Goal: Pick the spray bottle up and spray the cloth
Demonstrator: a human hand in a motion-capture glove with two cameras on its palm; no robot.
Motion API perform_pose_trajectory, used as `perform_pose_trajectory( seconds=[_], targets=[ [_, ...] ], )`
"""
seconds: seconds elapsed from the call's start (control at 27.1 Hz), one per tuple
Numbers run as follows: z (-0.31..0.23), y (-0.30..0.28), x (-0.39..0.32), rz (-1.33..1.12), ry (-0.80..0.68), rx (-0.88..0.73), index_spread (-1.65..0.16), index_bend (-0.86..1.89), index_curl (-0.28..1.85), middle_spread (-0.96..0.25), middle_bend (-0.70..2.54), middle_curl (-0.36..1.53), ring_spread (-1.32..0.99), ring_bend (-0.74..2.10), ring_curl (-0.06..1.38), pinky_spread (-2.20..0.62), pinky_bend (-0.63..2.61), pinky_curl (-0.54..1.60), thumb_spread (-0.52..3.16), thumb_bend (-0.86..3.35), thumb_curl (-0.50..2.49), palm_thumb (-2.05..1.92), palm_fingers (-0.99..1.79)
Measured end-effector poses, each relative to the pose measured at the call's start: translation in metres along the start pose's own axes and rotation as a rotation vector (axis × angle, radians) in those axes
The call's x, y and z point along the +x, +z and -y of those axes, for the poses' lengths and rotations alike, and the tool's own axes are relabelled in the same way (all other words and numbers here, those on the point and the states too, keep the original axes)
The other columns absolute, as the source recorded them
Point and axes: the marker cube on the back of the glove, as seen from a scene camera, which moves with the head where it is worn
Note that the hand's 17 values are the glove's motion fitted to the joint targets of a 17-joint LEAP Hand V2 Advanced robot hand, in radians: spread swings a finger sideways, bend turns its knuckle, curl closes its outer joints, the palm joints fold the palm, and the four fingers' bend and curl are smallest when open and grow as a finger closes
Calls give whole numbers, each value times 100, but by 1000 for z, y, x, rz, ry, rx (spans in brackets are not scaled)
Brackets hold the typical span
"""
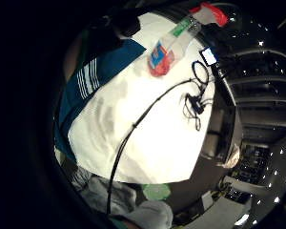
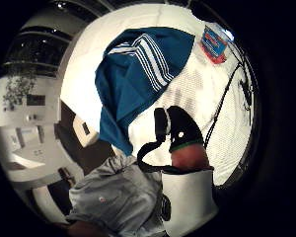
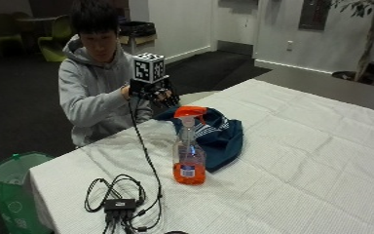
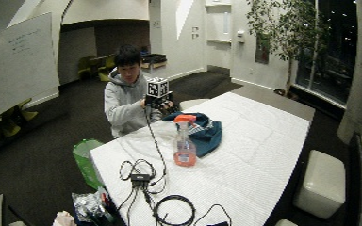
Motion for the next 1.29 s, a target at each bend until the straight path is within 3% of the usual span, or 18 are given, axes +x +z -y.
perform_pose_trajectory(
  seconds=[0.22, 0.55, 1.11, 1.29],
  targets=[
    [1, -1, 5, -13, 7, -9, -26, 18, 15, -6, 23, 13, 2, 27, 12, 18, 44, 18, 68, 31, 16, 54, 47],
    [-8, -3, 6, -17, 4, 52, -33, 16, 21, -7, 21, 20, 3, 27, 17, 23, 44, 23, 92, 25, 22, 58, 46],
    [-48, 15, 63, 171, 88, 539, -35, 3, 14, -4, 25, 29, 6, 32, 24, 26, 59, 32, 102, 5, 24, 48, 23],
    [-56, 26, 90, 225, 139, 623, -34, 6, 12, -2, 28, 31, 7, 35, 25, 27, 62, 33, 101, 1, 26, 49, 20]
  ],
)
